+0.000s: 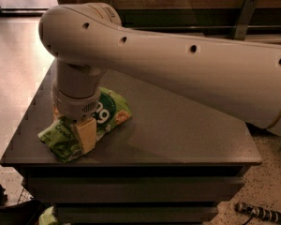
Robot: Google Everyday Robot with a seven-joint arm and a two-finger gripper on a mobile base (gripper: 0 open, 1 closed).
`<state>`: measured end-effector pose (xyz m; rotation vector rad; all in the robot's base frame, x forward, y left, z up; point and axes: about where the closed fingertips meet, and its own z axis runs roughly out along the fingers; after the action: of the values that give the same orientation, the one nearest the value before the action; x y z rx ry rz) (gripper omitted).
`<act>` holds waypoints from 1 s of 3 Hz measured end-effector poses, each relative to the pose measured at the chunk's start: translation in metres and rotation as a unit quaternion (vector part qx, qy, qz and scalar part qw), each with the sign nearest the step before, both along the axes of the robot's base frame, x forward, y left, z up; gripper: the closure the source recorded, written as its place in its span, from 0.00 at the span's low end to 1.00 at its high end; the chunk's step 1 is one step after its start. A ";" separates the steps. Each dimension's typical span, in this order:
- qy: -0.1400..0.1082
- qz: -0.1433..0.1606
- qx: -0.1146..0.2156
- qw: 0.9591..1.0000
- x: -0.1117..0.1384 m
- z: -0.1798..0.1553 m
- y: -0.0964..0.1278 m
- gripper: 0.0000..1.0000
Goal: Move green rice chip bag near pepsi can
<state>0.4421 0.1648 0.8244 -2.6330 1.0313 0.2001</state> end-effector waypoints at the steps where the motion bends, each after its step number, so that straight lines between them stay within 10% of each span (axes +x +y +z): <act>1: -0.025 -0.020 -0.037 0.999 0.008 0.022 -0.014 1.00; 3: -0.074 -0.019 -0.083 0.994 0.059 0.060 -0.029 1.00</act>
Offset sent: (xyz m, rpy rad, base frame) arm 0.0464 -0.0360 0.0726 -0.2459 -0.1352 -0.0475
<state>0.5014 0.1354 0.8843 -2.7227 1.0875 -0.0927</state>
